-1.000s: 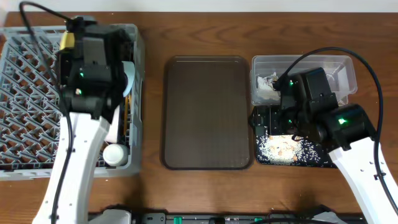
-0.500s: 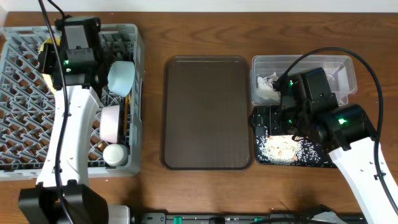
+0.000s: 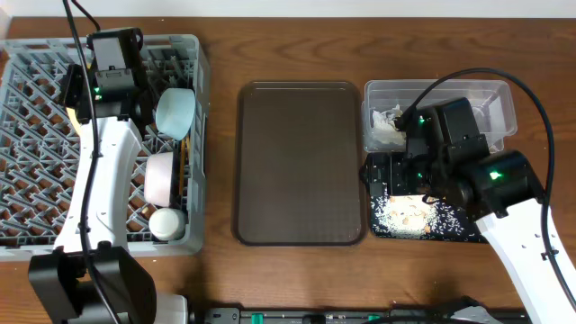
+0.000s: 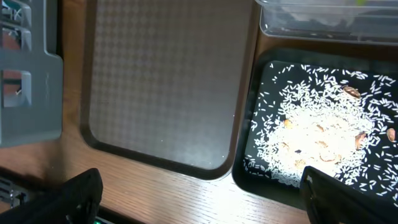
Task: Sort waste into correct bins and load items into the dishwasher
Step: 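Lift the yellow plate and carry it to the dish rack, then stand the yellow plate upright in the rack and open left gripper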
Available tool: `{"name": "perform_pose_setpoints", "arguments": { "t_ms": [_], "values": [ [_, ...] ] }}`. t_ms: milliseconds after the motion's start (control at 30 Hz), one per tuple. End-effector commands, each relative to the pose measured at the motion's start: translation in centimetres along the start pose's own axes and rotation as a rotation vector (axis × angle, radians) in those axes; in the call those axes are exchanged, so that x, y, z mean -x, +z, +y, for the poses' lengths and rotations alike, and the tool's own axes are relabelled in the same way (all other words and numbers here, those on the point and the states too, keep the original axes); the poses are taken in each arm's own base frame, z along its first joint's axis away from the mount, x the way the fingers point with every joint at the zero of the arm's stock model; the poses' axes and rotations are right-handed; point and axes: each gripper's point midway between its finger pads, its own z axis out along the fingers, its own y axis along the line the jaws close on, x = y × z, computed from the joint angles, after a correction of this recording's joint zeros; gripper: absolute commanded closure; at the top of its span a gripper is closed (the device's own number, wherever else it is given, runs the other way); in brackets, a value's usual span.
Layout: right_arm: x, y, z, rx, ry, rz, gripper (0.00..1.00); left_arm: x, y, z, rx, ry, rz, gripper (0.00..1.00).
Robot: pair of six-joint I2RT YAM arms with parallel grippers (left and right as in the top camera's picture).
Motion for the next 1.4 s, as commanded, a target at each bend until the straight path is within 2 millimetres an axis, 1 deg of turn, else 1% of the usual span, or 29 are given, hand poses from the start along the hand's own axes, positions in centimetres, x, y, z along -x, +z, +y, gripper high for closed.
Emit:
{"name": "perform_pose_setpoints", "arguments": {
  "t_ms": [0, 100, 233, 367, 400, 433, 467, 500, 533, 600, 700, 733, 767, 800, 867, 933, 1067, 1100, 1167, 1200, 1267, 1367],
  "values": [
    [0.3, 0.0, -0.2, -0.006, -0.013, -0.009, 0.01, 0.2, 0.0, 0.1, -0.007, -0.011, -0.013, 0.94],
    [0.2, 0.0, -0.1, -0.006, -0.013, -0.008, 0.01, 0.5, 0.1, -0.7, -0.051, -0.005, -0.033, 0.94],
    [0.2, 0.0, -0.1, -0.006, -0.013, -0.008, 0.01, 0.1, 0.7, -1.8, -0.077, 0.015, -0.02, 0.94],
    [0.1, 0.0, -0.2, -0.007, -0.012, -0.003, 0.01, -0.3, 1.4, -3.1, -0.1, 0.035, -0.007, 0.9],
    [0.1, 0.0, -0.2, -0.008, -0.011, -0.001, 0.01, -0.2, 1.4, -3.2, -0.101, 0.038, -0.006, 0.86],
    [0.1, 0.0, -0.2, -0.008, -0.011, -0.001, 0.01, -0.1, 1.3, -3.2, -0.101, 0.037, -0.009, 0.77],
    [0.1, 0.0, -0.2, -0.008, -0.012, -0.001, 0.01, 0.0, 1.3, -3.1, -0.096, 0.019, -0.014, 0.64],
    [0.0, 0.0, -0.2, -0.007, -0.012, 0.0, 0.01, 0.2, 1.2, -2.7, -0.087, -0.017, -0.022, 0.57],
    [0.0, 0.0, -0.2, -0.007, -0.012, 0.0, 0.01, 0.4, 0.9, -2.3, -0.084, -0.047, -0.031, 0.53],
    [0.1, 0.0, -0.2, -0.009, -0.01, -0.001, 0.01, 0.7, -0.2, -1.2, -0.077, -0.124, -0.056, 0.42],
    [0.1, 0.0, -0.2, -0.007, -0.011, -0.003, 0.01, 1.2, -2.6, 1.4, -0.066, -0.308, -0.116, 0.26],
    [0.1, 0.0, -0.2, -0.006, -0.012, -0.004, 0.01, 1.3, -3.5, 2.3, -0.071, -0.371, -0.139, 0.23],
    [0.2, 0.0, -0.2, -0.006, -0.012, -0.005, 0.01, 1.4, -4.9, 2.7, -0.112, -0.418, -0.177, 0.22],
    [0.2, 0.0, -0.2, -0.007, -0.011, -0.007, 0.01, 1.7, -6.3, 2.7, -0.173, -0.432, -0.221, 0.22],
    [0.4, 0.0, -0.1, -0.004, -0.013, -0.014, 0.01, 2.1, -9.5, 2.3, -0.312, -0.454, -0.312, 0.22],
    [0.6, 0.0, 0.1, 0.001, -0.013, -0.021, 0.01, 2.0, -13.0, 1.8, -0.456, -0.511, -0.381, 0.22],
    [0.6, 0.0, 0.1, 0.002, -0.012, -0.024, 0.01, 0.7, -20.1, -0.2, -0.772, -0.549, -0.471, 0.22],
    [0.5, 0.0, 0.2, 0.005, -0.014, -0.021, 0.01, 0.3, -21.6, -0.7, -0.84, -0.541, -0.483, 0.19],
    [0.4, 0.1, 0.4, 0.011, -0.019, -0.016, 0.01, -0.8, -24.0, -1.6, -0.943, -0.5, -0.505, 0.14],
    [0.4, 0.1, 0.4, 0.012, -0.019, -0.016, 0.01, -1.4, -24.9, -1.9, -0.982, -0.479, -0.512, 0.14],
    [0.4, 0.0, 0.4, 0.01, -0.019, -0.018, 0.01, -2.5, -26.3, -2.4, -1.036, -0.445, -0.516, 0.13],
    [1.5, 0.0, 0.9, 0.028, -0.019, -0.061, 0.01, -3.6, -28.1, -2.9, -1.118, -0.405, -0.53, 0.12]
  ]
}}
